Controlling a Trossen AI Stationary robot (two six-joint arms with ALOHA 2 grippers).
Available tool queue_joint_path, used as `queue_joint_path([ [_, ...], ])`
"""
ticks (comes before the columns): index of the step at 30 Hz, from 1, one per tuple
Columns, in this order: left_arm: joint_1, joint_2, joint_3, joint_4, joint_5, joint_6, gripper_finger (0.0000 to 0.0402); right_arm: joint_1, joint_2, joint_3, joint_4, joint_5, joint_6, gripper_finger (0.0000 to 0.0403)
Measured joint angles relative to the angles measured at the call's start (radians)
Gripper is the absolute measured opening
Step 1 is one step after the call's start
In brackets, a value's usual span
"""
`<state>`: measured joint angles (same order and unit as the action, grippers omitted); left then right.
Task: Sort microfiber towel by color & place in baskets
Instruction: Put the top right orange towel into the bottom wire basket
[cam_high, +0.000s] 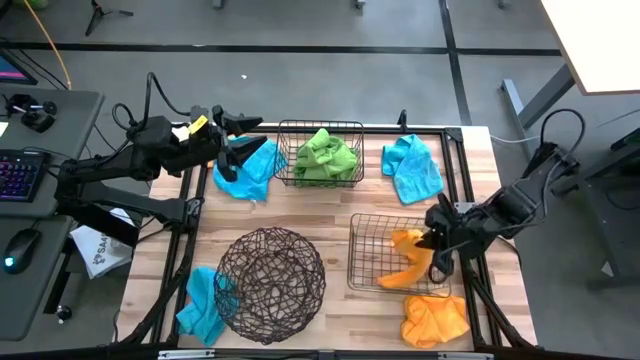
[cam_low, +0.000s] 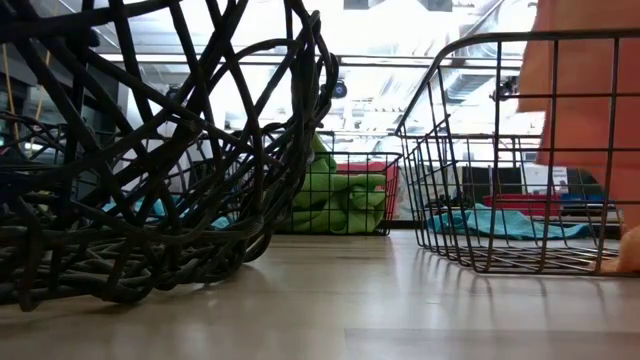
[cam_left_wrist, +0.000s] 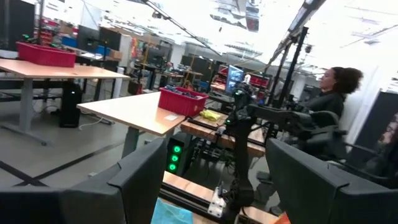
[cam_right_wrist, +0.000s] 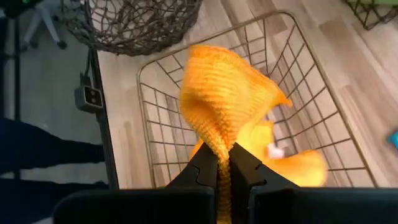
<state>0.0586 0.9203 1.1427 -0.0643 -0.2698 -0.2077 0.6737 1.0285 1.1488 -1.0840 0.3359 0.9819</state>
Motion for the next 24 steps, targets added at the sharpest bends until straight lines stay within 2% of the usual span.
queue_joint_path([
  [7,0.0,0.0,0.0,-0.014,0.005,0.0,0.0262,-0.045,-0.095,-0.339,0.406,-0.086,0.091,0.0],
  [11,0.0,0.0,0.0,-0.017,0.005,0.0,0.0262,-0.077,-0.106,-0.424,0.582,-0.092,0.177,0.0005],
  [15,0.0,0.0,0.0,-0.014,0.005,-0.001,0.0262,-0.106,-0.092,-0.401,0.552,-0.183,0.161,0.0051],
  [24,0.0,0.0,0.0,-0.019,0.006,-0.028,0.0262,-0.157,-0.013,-0.173,0.249,-0.28,-0.127,0.0235],
])
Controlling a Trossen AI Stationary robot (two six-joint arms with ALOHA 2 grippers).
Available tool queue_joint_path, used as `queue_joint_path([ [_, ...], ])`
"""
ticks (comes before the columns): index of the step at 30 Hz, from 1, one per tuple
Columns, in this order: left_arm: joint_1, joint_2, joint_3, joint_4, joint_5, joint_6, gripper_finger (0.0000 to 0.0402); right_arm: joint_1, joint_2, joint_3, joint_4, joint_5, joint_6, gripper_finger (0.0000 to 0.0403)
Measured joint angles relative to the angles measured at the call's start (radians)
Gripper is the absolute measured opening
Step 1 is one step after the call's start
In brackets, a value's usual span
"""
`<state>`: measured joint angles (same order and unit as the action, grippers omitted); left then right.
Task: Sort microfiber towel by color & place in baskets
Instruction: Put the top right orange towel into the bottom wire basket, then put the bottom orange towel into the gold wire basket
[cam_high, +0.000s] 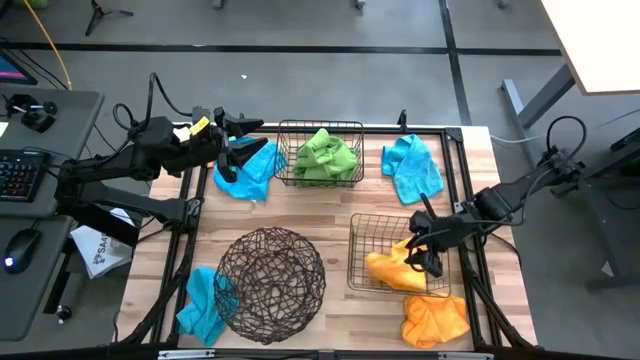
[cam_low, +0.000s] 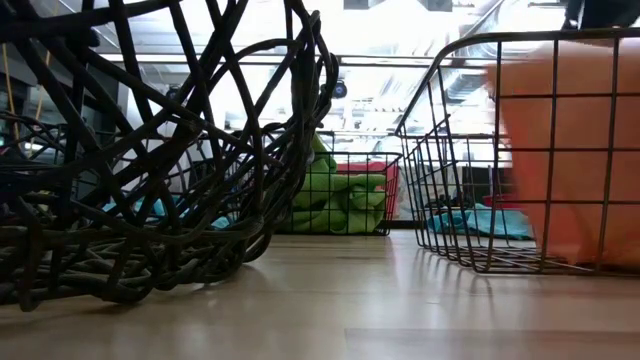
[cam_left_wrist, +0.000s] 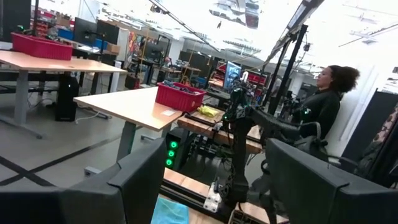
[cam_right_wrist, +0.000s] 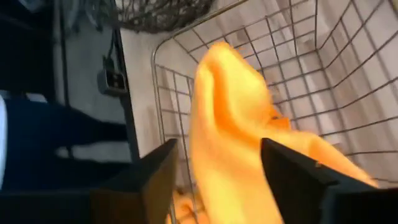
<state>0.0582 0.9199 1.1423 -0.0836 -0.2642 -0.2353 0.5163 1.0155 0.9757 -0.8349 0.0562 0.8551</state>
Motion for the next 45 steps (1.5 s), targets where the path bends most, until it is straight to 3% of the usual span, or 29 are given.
queue_joint_path([
  [5,0.0,0.0,0.0,-0.001,0.0,-0.024,0.0262,-0.026,0.053,0.142,-0.119,-0.116,-0.089,0.0303],
  [9,0.0,0.0,0.0,-0.002,0.0,-0.024,0.0262,0.01,0.099,0.174,-0.085,-0.239,0.077,0.0317],
  [14,0.0,0.007,0.0,-0.005,0.0,-0.024,0.0262,0.176,0.187,0.175,0.007,-0.356,0.3,0.0318],
  [20,0.0,0.018,0.0,-0.003,0.0,-0.024,0.0262,0.375,0.309,0.175,0.036,-0.364,0.64,0.0319],
  [24,0.0,0.022,0.0,-0.002,0.0,-0.024,0.0262,0.442,0.385,0.175,0.024,-0.36,0.915,0.0319],
  [27,0.0,0.024,0.0,-0.002,0.0,-0.023,0.0262,0.463,0.441,0.175,0.022,-0.348,1.026,0.0319],
  [40,0.0,0.023,0.0,0.001,0.0,-0.023,0.0262,0.466,0.644,0.175,0.033,-0.343,1.184,0.0319],
  [45,0.0,0.023,0.0,0.003,0.0,-0.023,0.0262,0.466,0.684,0.176,0.056,-0.282,1.211,0.0319],
])
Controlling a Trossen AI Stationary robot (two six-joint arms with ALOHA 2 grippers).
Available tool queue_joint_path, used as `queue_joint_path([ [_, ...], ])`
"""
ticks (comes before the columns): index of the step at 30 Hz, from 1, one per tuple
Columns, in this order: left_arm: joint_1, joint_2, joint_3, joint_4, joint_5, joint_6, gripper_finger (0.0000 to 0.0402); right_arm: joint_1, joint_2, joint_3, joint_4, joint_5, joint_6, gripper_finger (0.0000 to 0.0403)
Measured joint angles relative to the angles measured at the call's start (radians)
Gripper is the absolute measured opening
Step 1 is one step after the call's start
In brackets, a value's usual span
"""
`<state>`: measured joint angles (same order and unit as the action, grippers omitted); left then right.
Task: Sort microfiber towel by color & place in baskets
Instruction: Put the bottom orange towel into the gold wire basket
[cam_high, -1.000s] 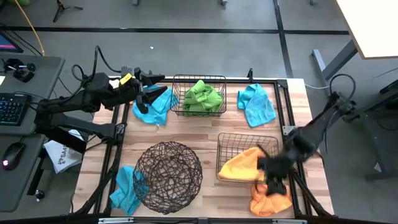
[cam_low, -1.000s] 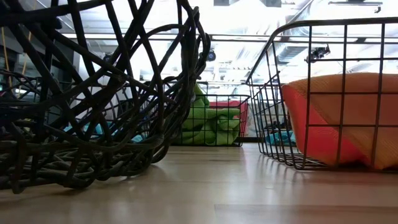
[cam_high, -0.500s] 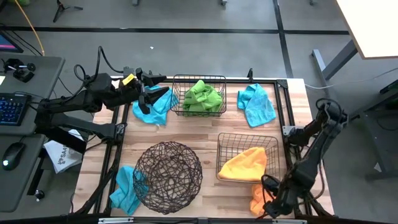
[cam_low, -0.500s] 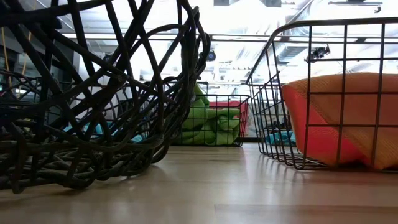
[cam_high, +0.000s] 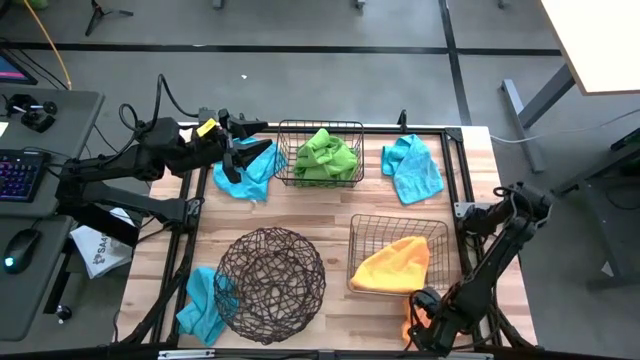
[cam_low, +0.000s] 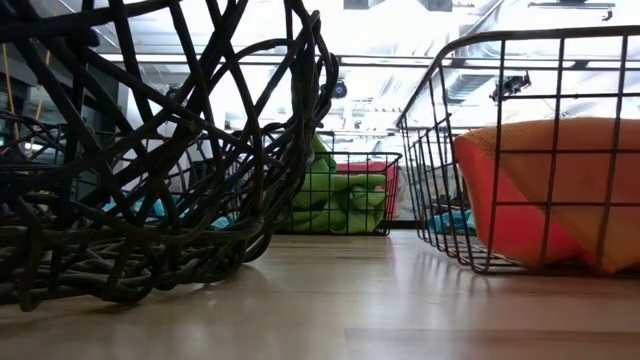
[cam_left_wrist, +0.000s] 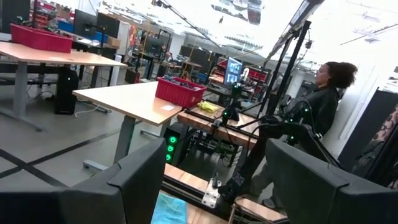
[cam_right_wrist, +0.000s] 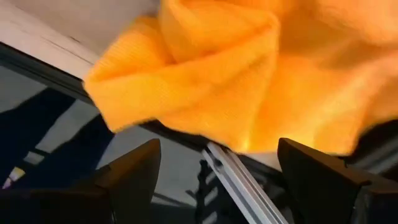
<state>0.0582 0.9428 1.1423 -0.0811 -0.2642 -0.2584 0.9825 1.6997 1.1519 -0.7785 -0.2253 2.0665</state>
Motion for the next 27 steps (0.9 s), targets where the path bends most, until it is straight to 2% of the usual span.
queue_joint_path([
  [8,0.0,0.0,0.0,0.014,0.0,0.0,0.0262,-0.001,0.003,-0.001,-0.011,0.054,-0.017,0.0319],
  [15,0.0,0.0,0.0,0.035,0.0,0.026,0.0262,-0.001,-0.081,-0.001,-0.068,0.169,-0.003,0.0319],
  [19,0.0,0.0,0.0,0.035,0.0,0.026,0.0262,-0.001,-0.143,-0.001,-0.051,0.191,-0.003,0.0319],
  [23,0.0,0.0,0.0,0.034,0.0,0.026,0.0262,0.012,-0.171,-0.001,0.114,0.143,-0.037,0.0319],
  [27,0.0,0.0,0.0,0.028,0.0,0.026,0.0262,0.03,-0.119,-0.003,0.323,0.081,-0.062,0.0319],
])
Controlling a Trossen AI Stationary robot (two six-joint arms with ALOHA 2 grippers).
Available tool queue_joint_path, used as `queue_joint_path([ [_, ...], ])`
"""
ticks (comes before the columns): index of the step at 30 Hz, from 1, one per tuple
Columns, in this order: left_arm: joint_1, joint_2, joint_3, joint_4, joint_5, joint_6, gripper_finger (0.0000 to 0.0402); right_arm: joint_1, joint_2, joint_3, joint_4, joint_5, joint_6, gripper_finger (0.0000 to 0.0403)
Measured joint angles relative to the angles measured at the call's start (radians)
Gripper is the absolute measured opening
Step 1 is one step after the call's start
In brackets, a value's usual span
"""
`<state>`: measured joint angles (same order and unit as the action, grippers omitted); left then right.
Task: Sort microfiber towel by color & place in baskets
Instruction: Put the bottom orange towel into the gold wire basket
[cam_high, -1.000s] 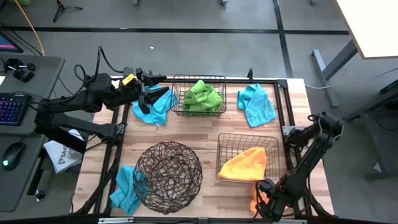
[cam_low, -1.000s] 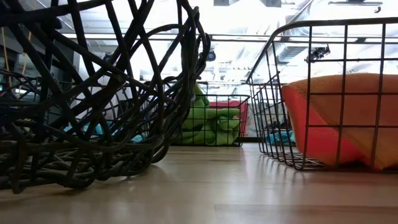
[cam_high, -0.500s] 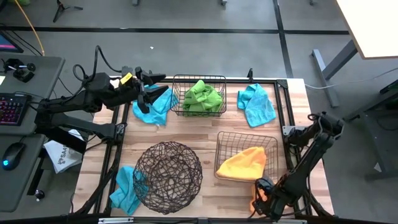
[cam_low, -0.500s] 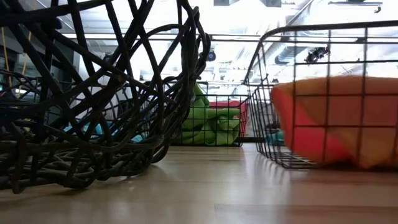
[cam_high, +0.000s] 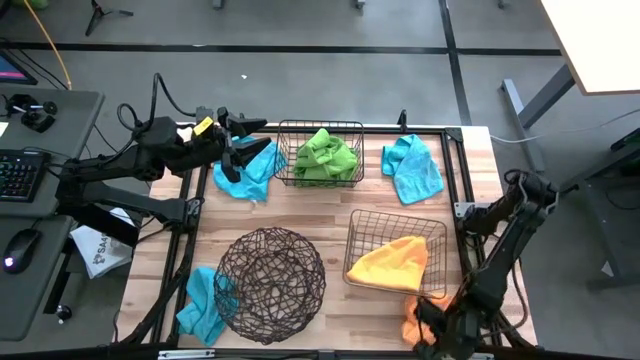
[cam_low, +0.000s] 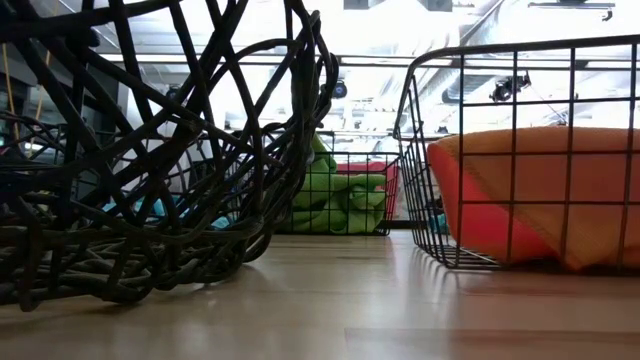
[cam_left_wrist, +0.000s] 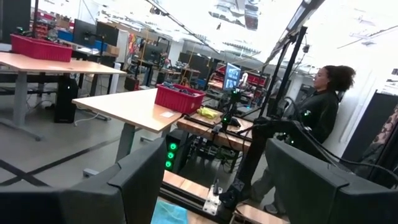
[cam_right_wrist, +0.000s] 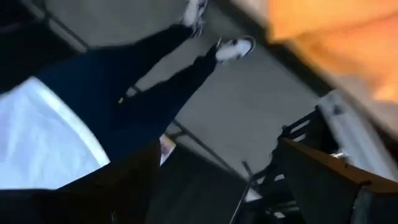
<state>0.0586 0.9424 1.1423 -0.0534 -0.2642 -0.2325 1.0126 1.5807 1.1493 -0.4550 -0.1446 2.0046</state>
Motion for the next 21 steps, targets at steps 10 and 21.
queue_joint_path([
  [10,0.0,0.0,0.0,0.006,0.0,0.0,0.0262,0.015,0.161,-0.003,-0.013,-0.057,0.076,0.0318],
  [21,0.0,0.0,0.0,0.016,0.0,0.0,0.0262,0.015,0.168,-0.003,-0.206,0.018,0.172,0.0293],
])
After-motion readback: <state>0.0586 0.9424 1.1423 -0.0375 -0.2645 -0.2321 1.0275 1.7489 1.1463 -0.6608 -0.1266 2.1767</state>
